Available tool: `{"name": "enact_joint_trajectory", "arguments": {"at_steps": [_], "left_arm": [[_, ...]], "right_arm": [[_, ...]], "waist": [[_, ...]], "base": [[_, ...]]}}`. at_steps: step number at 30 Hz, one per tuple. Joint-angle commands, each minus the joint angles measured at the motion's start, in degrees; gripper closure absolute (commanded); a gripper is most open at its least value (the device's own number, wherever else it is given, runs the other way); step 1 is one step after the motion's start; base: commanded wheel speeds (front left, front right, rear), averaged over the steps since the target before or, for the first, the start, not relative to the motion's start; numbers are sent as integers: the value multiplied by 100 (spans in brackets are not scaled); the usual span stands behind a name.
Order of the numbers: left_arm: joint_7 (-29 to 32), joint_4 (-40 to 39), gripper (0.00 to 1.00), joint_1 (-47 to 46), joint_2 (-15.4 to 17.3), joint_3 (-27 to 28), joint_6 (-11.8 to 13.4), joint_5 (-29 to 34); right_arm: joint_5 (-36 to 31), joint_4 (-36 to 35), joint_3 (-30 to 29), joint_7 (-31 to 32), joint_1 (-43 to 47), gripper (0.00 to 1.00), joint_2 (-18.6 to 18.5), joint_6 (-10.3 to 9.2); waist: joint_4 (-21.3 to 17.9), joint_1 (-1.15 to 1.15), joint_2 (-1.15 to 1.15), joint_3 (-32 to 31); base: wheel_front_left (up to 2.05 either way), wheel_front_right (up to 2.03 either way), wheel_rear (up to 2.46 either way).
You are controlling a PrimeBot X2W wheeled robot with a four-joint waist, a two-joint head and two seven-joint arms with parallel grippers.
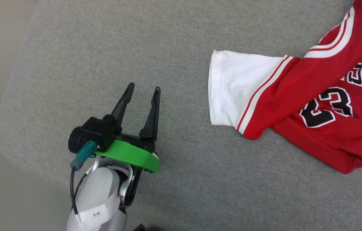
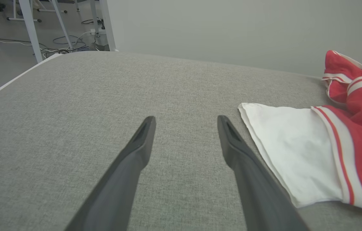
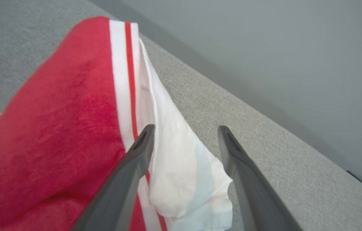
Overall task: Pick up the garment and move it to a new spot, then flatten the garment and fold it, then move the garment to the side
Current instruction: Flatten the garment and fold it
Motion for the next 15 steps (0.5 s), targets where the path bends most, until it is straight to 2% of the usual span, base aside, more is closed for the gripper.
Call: {"name": "enact_joint_trajectory", "arguments": {"at_steps": [1, 8, 15], "left_arm": [[-33, 25, 0, -35, -26, 30, -31, 48], [-33, 119, 0, 160, 3, 171, -31, 155], [-33, 114, 0, 429, 77, 341, -31, 92]], "right_arm": [[37, 54, 75, -148, -21, 0, 72, -5], [384, 227, 141, -1159, 379, 0, 325, -5], [599, -218, -35, -2475, 1233, 0, 536, -5]], "waist": [[-273, -1, 0, -396], [-664, -1, 0, -1134], [-1146, -1, 0, -1715]], "base": [[0, 0, 0], [0, 0, 0], [0, 0, 0]]}}
